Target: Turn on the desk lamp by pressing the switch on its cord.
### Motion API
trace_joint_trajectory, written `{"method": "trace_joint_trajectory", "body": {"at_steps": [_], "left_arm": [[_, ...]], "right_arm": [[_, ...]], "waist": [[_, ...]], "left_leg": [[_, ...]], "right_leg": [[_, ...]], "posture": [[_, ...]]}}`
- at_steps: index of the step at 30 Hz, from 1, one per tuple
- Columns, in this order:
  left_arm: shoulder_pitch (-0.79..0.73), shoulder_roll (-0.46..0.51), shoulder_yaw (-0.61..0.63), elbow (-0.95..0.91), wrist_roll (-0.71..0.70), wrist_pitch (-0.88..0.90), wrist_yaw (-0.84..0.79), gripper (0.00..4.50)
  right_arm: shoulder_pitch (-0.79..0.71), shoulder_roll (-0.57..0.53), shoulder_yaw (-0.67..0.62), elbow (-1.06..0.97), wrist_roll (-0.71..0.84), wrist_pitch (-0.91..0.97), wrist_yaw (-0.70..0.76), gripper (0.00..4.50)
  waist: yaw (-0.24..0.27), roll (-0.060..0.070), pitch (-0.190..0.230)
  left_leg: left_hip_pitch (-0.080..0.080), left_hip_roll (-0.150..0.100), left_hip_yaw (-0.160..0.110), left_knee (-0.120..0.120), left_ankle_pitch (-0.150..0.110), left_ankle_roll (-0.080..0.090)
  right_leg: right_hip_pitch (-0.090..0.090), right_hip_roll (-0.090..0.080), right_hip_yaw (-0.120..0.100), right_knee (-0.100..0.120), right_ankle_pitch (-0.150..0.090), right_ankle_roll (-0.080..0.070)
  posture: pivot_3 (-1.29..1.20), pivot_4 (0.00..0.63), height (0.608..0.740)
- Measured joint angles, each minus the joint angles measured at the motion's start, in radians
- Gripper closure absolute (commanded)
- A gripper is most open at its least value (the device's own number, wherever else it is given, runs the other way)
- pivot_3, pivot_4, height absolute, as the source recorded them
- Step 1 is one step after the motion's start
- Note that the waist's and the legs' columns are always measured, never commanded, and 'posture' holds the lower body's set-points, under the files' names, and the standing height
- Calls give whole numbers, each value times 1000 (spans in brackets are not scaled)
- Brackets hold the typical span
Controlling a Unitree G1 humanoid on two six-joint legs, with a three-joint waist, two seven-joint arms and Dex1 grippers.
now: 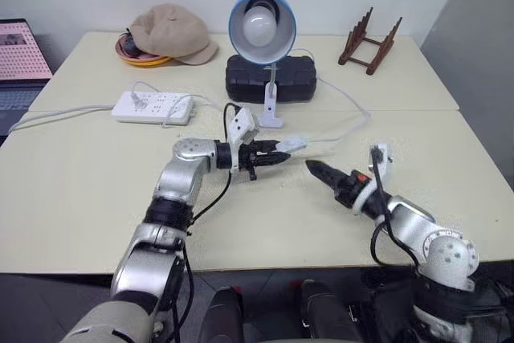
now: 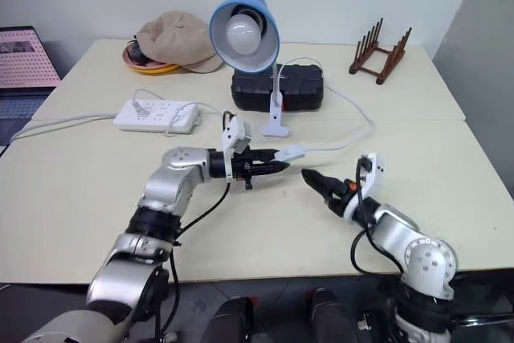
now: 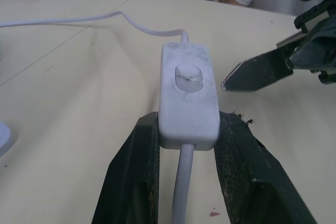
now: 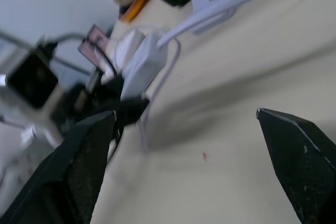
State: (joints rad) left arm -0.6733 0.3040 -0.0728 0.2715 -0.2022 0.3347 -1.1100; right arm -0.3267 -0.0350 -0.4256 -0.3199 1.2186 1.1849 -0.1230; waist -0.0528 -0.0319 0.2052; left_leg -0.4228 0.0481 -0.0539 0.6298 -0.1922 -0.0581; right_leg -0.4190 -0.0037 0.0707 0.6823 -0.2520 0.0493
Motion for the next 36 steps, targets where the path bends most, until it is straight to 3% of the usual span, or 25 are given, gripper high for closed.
{"method": "trace_joint_trajectory", "body": {"at_steps": [8,17,20,34,36], "left_arm": [[75,-31,-19,-195,-31,82,131,3394],[81,-26,-31,-229,-56,117,164,3394],[80,-24,-33,-229,-63,119,170,3394],[79,-20,-56,-229,-72,133,184,3394],[79,-20,-53,-227,-88,137,183,3394]], "right_arm": [[-85,4,54,101,339,-63,-313,0],[-98,-65,144,140,429,-137,-367,0],[-98,-86,164,141,446,-162,-368,458],[-94,-140,245,128,472,-234,-357,3624],[-89,-147,250,127,477,-242,-350,3811]], "waist": [[-2,1,-1],[-4,1,-1],[-4,1,-1],[-4,1,-1],[-4,1,-1]], "left_leg": [[0,0,0,0,0,0],[0,0,0,-1,0,1],[0,0,1,-1,0,1],[0,0,1,-1,0,1],[0,0,1,-1,0,1]], "right_leg": [[0,0,0,-1,-1,2],[0,1,0,-2,-2,3],[0,1,1,-2,-2,3],[0,1,1,-2,-2,3],[0,1,1,-2,-2,3]], "posture": [[0,150,740],[0,150,740],[0,150,740],[0,150,740],[0,150,740]]}}
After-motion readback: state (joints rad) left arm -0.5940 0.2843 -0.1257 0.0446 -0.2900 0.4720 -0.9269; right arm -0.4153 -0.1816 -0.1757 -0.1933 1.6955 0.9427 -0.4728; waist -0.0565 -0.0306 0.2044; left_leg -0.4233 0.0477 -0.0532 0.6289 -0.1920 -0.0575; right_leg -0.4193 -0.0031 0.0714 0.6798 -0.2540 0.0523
